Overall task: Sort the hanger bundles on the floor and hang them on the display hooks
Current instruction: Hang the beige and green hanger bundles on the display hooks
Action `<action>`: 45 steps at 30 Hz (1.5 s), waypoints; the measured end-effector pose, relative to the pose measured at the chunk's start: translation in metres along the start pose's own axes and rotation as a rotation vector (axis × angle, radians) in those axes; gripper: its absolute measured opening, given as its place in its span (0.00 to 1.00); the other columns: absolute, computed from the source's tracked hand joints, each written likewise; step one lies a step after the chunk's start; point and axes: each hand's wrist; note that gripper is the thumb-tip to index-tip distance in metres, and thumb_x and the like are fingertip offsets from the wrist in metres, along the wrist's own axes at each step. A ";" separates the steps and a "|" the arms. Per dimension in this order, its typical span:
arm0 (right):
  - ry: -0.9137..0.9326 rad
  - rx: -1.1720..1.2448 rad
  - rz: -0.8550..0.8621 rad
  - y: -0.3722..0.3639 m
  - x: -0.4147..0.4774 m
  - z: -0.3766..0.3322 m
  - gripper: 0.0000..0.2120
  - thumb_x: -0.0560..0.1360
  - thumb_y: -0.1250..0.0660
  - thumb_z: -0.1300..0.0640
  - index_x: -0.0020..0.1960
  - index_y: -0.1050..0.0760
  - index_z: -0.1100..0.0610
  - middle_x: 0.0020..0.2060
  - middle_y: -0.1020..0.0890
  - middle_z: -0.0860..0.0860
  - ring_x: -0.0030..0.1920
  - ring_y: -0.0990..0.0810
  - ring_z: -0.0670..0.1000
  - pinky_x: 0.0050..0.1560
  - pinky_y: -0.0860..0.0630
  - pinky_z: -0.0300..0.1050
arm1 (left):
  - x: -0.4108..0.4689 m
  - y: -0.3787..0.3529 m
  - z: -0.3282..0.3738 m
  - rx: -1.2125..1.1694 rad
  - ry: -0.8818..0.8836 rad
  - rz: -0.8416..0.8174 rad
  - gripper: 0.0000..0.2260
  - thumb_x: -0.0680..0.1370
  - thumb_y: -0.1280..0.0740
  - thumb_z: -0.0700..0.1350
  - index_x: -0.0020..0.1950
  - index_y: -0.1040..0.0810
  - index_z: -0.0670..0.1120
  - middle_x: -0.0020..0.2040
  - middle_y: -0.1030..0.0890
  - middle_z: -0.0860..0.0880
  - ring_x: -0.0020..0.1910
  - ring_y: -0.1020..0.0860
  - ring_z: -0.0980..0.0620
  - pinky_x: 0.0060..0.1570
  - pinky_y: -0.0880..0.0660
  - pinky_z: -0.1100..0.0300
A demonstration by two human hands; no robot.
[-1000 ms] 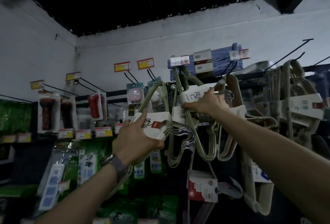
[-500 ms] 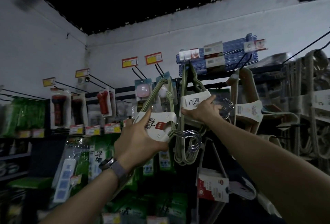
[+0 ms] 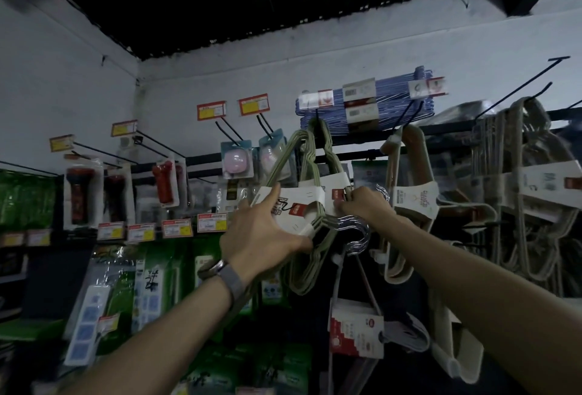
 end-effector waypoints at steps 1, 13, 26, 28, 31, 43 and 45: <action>-0.008 0.040 0.018 0.004 -0.001 0.001 0.16 0.81 0.34 0.43 0.43 0.26 0.55 0.41 0.20 0.54 0.44 0.21 0.56 0.43 0.28 0.45 | 0.004 -0.001 0.004 -0.005 0.004 -0.011 0.62 0.48 0.29 0.75 0.81 0.45 0.65 0.62 0.27 0.51 0.59 0.24 0.47 0.51 0.19 0.51; 0.120 0.251 0.067 0.058 -0.029 -0.004 0.21 0.82 0.39 0.40 0.49 0.15 0.54 0.46 0.15 0.54 0.48 0.17 0.55 0.53 0.22 0.50 | 0.033 -0.026 0.038 0.070 -0.058 0.091 0.60 0.51 0.34 0.79 0.81 0.48 0.65 0.68 0.31 0.43 0.64 0.27 0.40 0.54 0.20 0.44; 0.233 -0.032 0.260 0.050 -0.014 -0.006 0.20 0.81 0.41 0.38 0.54 0.18 0.52 0.44 0.17 0.53 0.45 0.18 0.59 0.50 0.20 0.53 | 0.058 -0.055 0.055 0.003 -0.089 0.172 0.57 0.56 0.33 0.76 0.82 0.47 0.63 0.69 0.32 0.45 0.64 0.27 0.41 0.56 0.22 0.48; 0.246 -0.030 0.263 0.052 -0.010 -0.005 0.20 0.81 0.41 0.39 0.55 0.18 0.52 0.42 0.17 0.52 0.44 0.18 0.58 0.47 0.21 0.52 | 0.063 -0.058 0.057 0.002 -0.100 0.189 0.57 0.56 0.32 0.75 0.82 0.47 0.62 0.69 0.32 0.45 0.64 0.27 0.42 0.58 0.22 0.47; 0.285 -0.038 0.248 0.054 -0.004 -0.005 0.20 0.82 0.41 0.39 0.53 0.18 0.53 0.39 0.17 0.51 0.40 0.18 0.56 0.44 0.20 0.51 | 0.068 -0.064 0.056 -0.006 -0.092 0.230 0.57 0.56 0.33 0.75 0.82 0.47 0.61 0.71 0.32 0.46 0.66 0.28 0.43 0.59 0.22 0.48; 0.441 -0.110 0.322 0.036 0.007 0.020 0.19 0.82 0.43 0.37 0.60 0.21 0.47 0.49 0.15 0.48 0.49 0.16 0.57 0.46 0.20 0.52 | 0.055 -0.110 0.049 -0.001 -0.080 0.462 0.53 0.62 0.38 0.82 0.82 0.50 0.63 0.76 0.36 0.47 0.72 0.31 0.45 0.56 0.22 0.47; 0.472 -0.124 0.347 0.036 0.010 0.017 0.19 0.83 0.43 0.37 0.60 0.22 0.47 0.48 0.15 0.47 0.47 0.17 0.56 0.44 0.21 0.50 | 0.055 -0.111 0.048 -0.021 -0.057 0.464 0.54 0.60 0.41 0.82 0.82 0.52 0.63 0.77 0.38 0.46 0.73 0.33 0.44 0.57 0.22 0.46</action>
Point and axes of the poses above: each hand's wrist, its own x-axis towards the middle knuckle, its own y-axis out of the back of the hand, z = x × y
